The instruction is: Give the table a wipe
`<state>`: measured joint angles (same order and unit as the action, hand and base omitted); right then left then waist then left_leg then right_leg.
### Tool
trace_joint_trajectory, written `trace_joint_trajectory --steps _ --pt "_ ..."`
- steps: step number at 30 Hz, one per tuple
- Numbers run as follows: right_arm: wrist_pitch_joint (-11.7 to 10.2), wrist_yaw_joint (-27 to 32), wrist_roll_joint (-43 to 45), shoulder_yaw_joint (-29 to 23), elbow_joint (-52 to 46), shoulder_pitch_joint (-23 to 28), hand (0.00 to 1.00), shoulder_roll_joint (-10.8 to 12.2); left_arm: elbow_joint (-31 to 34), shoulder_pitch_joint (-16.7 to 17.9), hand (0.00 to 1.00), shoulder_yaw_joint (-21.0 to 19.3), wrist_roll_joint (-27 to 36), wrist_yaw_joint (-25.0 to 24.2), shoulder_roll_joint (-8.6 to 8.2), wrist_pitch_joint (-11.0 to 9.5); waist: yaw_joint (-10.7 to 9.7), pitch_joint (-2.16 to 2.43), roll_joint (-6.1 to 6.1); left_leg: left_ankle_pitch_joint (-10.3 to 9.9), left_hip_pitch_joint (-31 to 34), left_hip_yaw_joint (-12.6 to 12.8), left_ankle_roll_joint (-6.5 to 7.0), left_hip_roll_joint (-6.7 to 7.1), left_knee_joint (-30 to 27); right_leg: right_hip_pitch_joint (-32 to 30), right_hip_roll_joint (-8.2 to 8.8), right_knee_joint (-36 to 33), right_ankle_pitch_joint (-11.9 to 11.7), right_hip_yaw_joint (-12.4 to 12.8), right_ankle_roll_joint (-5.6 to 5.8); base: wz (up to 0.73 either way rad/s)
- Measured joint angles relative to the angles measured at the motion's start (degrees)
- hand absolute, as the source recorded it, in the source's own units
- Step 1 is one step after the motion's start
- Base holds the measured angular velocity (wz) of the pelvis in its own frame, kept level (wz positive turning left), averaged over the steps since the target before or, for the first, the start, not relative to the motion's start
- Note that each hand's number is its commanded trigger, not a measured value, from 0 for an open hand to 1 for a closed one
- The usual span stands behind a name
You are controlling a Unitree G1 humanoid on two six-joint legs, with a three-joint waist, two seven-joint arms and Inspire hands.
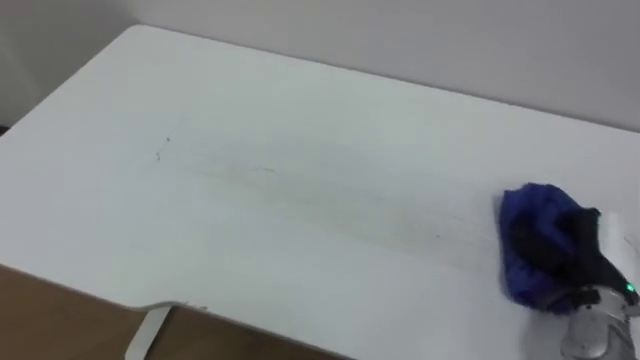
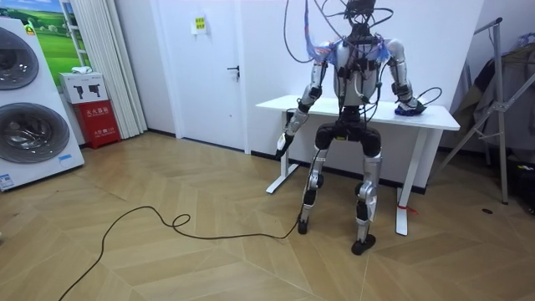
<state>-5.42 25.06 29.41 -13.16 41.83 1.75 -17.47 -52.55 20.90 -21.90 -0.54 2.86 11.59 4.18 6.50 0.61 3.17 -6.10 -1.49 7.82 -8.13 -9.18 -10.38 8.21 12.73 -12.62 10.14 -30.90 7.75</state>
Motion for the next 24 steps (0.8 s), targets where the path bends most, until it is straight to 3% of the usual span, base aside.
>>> trace_joint_trajectory --steps 2,5,6,8,9,11,12,14,15,19,20,21,24 --pt "1.6 -0.8 -0.6 0.5 -0.5 -0.6 1.0 -0.3 0.0 -0.1 0.0 1.1 0.5 0.0 -0.1 0.0 0.3 0.22 -0.38 0.0 -0.1 0.0 0.0 0.0 -0.1 -0.1 0.0 -0.2 -0.1 0.4 0.0 -0.07" --pt "8.0 -2.7 0.6 3.5 -2.8 -4.3 1.0 -0.1 -0.3 -1.7 0.0 4.2 1.0 0.6 -0.77 0.2 2.9 0.13 -1.34 -0.1 -0.3 0.0 0.07 -0.07 -0.1 -1.5 -0.16 -0.6 -1.0 2.4 -0.46 -0.34" --pt "11.1 -4.6 2.2 6.5 -5.4 -5.8 1.0 0.7 -0.4 -2.4 0.0 5.2 0.8 0.6 -1.23 0.5 5.0 0.13 -1.53 -0.1 -0.1 0.0 0.09 -0.07 0.3 -3.2 -0.34 -1.1 -1.4 4.2 -0.86 -0.65" --pt "13.7 -8.3 5.1 13.8 -9.2 -9.7 1.0 2.1 -1.2 -3.8 0.0 5.4 0.3 0.6 -1.94 0.8 7.8 0.07 -1.4 -0.1 0.1 -0.1 0.08 -0.08 0.8 -5.3 -1.11 -1.2 -2.3 6.8 -1.59 -0.67" --pt "13.8 -10.4 7.5 18.9 -10.4 -13.7 1.0 3.7 -1.6 -4.2 0.0 5.4 0.3 0.4 -2.28 1.2 8.5 -0.24 -1.5 0.0 0.8 -0.3 0.21 -0.28 0.8 -5.8 -1.47 -1.2 -2.6 7.4 -1.88 -0.39" --pt "12.7 -13.4 10.5 23.6 -10.6 -18.8 1.0 7.0 -1.6 -5.4 0.0 5.8 0.4 -0.1 -2.62 1.7 9.3 -0.51 -1.2 0.1 1.4 -0.9 0.23 -0.27 0.6 -6.9 -1.48 -1.2 -2.7 7.1 -1.93 0.06" --pt "11.7 -14.5 12.0 24.7 -10.7 -21.3 1.0 8.3 -1.2 -5.6 0.0 5.9 0.4 -1.0 -2.58 1.7 10.9 -0.49 -0.8 0.1 2.1 -1.3 0.27 -0.21 0.5 -7.2 -1.48 -1.0 -2.7 6.8 -1.88 0.2" --pt "10.5 -15.1 12.2 25.4 -10.5 -23.6 1.0 8.6 -0.8 -4.8 0.0 5.9 0.4 -1.6 -2.2 1.9 11.6 -0.58 -0.04 0.2 3.3 -3.0 0.33 0.17 0.4 -6.9 -1.44 -0.3 -2.8 5.1 -1.79 0.42" --pt "10.1 -15.1 12.1 25.2 -10.3 -23.8 1.0 8.3 -0.2 -2.9 0.0 5.9 0.4 -2.0 -1.98 1.9 11.5 -0.71 0.29 0.2 3.4 -3.9 0.37 0.33 0.3 -6.1 -1.44 0.2 -2.8 4.1 -1.68 0.48" --pt "7.7 -12.4 11.9 21.1 -4.4 -16.7 1.0 5.3 -0.3 2.2 0.0 4.5 0.3 -2.5 -1.56 2.0 9.3 -0.73 0.34 0.2 2.4 -6.6 0.47 0.79 0.3 -2.6 -1.41 0.5 -2.8 0.6 -1.56 0.48" --pt "3.7 -10.8 8.6 15.7 -3.2 -12.9 1.0 4.8 -1.3 3.1 0.0 2.6 0.0 -2.5 -1.51 1.8 8.5 -0.66 0.39 0.2 2.3 -6.5 0.5 1.03 0.3 -2.0 -1.34 1.0 -2.6 0.4 -1.29 0.2" --pt "1.8 -9.2 7.8 12.7 -2.6 -10.7 1.0 4.2 -2.3 4.4 0.0 0.6 -0.3 -2.5 -1.49 1.7 6.8 -0.72 0.29 0.1 1.9 -6.3 0.52 1.16 0.4 -1.3 -1.15 1.2 -2.4 0.1 -0.87 0.17" --pt "-1.4 -5.5 3.4 4.5 -0.1 -5.4 1.0 2.0 -2.9 5.2 0.0 -3.5 -1.3 -2.1 -1.18 1.5 3.6 -0.57 0.33 0.1 1.8 -6.2 0.64 1.61 0.3 -0.4 -0.85 2.0 -2.0 -0.8 -0.42 0.13"
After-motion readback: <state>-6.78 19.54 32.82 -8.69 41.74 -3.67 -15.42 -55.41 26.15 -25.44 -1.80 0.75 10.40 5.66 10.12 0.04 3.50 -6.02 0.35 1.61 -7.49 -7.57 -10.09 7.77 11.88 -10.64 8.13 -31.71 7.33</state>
